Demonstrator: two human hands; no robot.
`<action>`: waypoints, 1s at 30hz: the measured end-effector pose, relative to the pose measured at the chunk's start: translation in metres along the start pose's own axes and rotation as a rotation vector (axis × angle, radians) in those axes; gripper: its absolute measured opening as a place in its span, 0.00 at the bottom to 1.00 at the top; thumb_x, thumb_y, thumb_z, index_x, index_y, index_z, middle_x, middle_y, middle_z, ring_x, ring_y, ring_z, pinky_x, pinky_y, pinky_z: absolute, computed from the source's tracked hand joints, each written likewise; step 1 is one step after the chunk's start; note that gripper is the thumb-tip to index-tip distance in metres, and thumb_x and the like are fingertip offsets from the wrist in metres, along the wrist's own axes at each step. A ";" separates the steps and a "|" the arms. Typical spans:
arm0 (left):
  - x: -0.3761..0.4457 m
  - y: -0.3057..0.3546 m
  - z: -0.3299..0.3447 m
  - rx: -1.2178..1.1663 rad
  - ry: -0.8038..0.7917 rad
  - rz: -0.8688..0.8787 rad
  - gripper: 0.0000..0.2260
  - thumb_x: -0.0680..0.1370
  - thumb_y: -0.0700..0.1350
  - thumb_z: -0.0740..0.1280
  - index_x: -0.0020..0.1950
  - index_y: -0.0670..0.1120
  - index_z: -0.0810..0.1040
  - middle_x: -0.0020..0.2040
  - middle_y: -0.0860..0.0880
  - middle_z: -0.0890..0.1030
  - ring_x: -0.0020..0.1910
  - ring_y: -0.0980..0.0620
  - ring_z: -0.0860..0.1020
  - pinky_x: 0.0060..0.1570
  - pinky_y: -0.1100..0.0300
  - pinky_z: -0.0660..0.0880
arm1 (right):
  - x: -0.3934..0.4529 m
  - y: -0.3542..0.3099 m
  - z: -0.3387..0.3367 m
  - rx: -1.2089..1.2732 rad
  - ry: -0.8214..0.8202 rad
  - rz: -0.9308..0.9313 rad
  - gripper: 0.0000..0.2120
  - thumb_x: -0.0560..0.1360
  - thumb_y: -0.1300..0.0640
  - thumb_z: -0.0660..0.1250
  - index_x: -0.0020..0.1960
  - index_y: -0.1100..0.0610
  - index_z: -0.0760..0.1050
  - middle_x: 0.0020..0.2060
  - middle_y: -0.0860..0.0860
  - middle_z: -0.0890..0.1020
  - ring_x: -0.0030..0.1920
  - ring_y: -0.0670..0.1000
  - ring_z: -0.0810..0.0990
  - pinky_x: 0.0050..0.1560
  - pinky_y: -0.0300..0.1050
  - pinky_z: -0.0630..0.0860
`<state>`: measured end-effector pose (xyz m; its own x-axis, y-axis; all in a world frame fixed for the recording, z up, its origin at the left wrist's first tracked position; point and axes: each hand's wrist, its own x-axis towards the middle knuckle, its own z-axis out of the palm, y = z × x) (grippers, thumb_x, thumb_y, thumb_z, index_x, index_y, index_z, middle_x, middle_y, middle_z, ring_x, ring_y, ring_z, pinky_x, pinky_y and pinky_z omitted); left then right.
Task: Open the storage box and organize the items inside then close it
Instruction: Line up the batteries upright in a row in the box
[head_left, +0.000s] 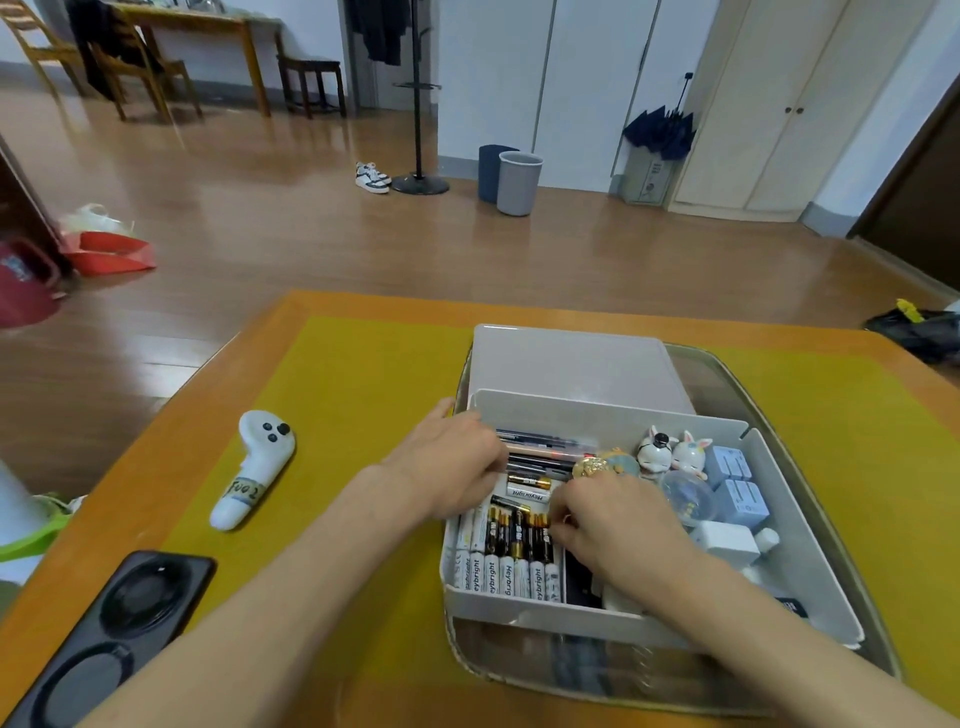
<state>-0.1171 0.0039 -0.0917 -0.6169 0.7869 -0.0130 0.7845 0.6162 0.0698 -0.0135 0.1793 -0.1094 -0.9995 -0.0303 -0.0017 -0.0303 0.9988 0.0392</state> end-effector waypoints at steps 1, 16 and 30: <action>0.000 0.000 0.001 -0.006 0.006 0.001 0.08 0.80 0.46 0.63 0.50 0.53 0.82 0.49 0.55 0.83 0.57 0.53 0.76 0.77 0.42 0.48 | -0.001 0.000 0.000 -0.021 0.003 -0.012 0.09 0.79 0.48 0.63 0.50 0.50 0.80 0.45 0.49 0.82 0.47 0.54 0.81 0.39 0.47 0.72; 0.034 -0.016 -0.021 -0.191 0.046 -0.076 0.11 0.79 0.42 0.64 0.57 0.50 0.84 0.56 0.49 0.82 0.55 0.51 0.76 0.53 0.56 0.74 | -0.004 0.004 -0.020 -0.110 -0.147 -0.052 0.10 0.79 0.54 0.60 0.53 0.52 0.80 0.43 0.51 0.81 0.45 0.56 0.81 0.44 0.52 0.81; 0.032 0.003 -0.007 0.206 -0.211 -0.130 0.11 0.77 0.39 0.65 0.59 0.46 0.79 0.60 0.43 0.77 0.63 0.44 0.72 0.61 0.50 0.70 | 0.055 -0.025 -0.005 0.115 -0.089 -0.147 0.07 0.78 0.59 0.66 0.49 0.51 0.81 0.46 0.55 0.81 0.48 0.60 0.82 0.41 0.48 0.71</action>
<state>-0.1349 0.0308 -0.0850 -0.7028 0.6777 -0.2164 0.7098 0.6884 -0.1493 -0.0674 0.1520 -0.1051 -0.9802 -0.1775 -0.0873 -0.1705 0.9819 -0.0821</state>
